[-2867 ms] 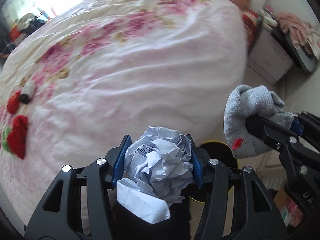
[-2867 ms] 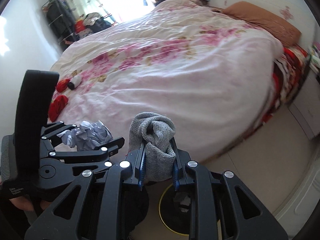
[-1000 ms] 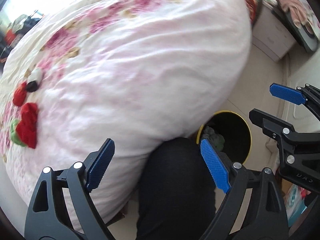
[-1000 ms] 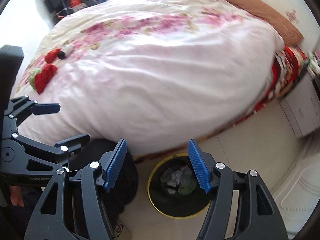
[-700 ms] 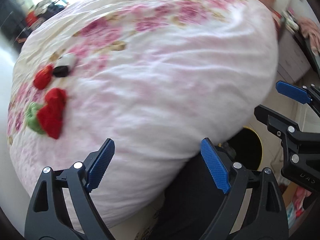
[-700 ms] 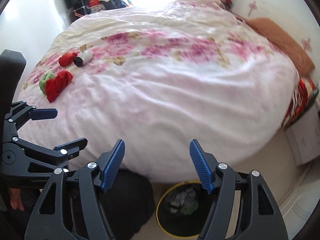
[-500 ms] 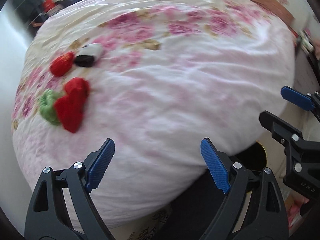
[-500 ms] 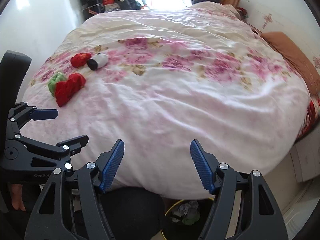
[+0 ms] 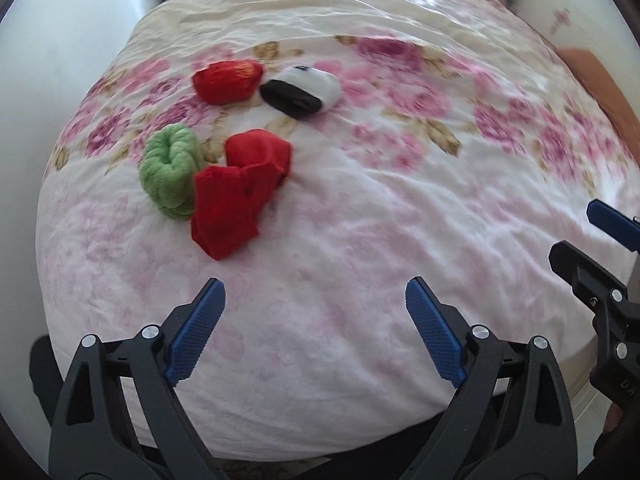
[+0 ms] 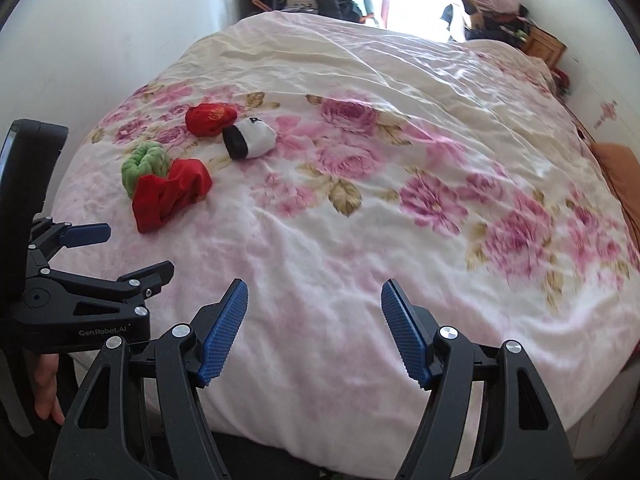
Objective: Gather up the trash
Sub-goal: 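Move both open tools back over the bed toward the red and white-black socks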
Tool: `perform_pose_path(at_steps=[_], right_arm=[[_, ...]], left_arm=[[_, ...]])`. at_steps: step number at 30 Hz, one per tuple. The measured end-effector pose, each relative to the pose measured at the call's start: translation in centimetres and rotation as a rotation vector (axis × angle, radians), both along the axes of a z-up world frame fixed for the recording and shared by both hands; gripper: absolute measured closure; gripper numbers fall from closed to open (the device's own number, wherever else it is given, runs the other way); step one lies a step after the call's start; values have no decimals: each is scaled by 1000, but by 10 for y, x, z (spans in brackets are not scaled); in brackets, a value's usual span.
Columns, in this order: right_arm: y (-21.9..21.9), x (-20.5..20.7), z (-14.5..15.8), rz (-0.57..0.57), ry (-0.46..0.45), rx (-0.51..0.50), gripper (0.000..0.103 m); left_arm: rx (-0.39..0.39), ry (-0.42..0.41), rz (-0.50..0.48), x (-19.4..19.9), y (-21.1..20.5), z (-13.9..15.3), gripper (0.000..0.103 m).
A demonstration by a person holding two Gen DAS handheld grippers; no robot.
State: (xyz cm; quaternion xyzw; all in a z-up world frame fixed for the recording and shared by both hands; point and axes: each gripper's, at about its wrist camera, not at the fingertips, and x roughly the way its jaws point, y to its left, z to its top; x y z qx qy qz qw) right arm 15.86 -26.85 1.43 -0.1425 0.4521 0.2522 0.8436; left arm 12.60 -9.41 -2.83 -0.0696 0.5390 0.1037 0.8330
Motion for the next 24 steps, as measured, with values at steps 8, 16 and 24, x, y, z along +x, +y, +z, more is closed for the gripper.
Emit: perform_pose_path(at_steps=[8,16,24], right_arm=[[39,51,-11,182,18,-40,34],[79,95,-25,346,10,-80,34],[102,136,-40,436,46,-30,32]], left_arm=[[-48,12,176,22,28,-16,13],[-111,15,359,35,42,-30,13],[-115,47,452,56,46,-40,14]])
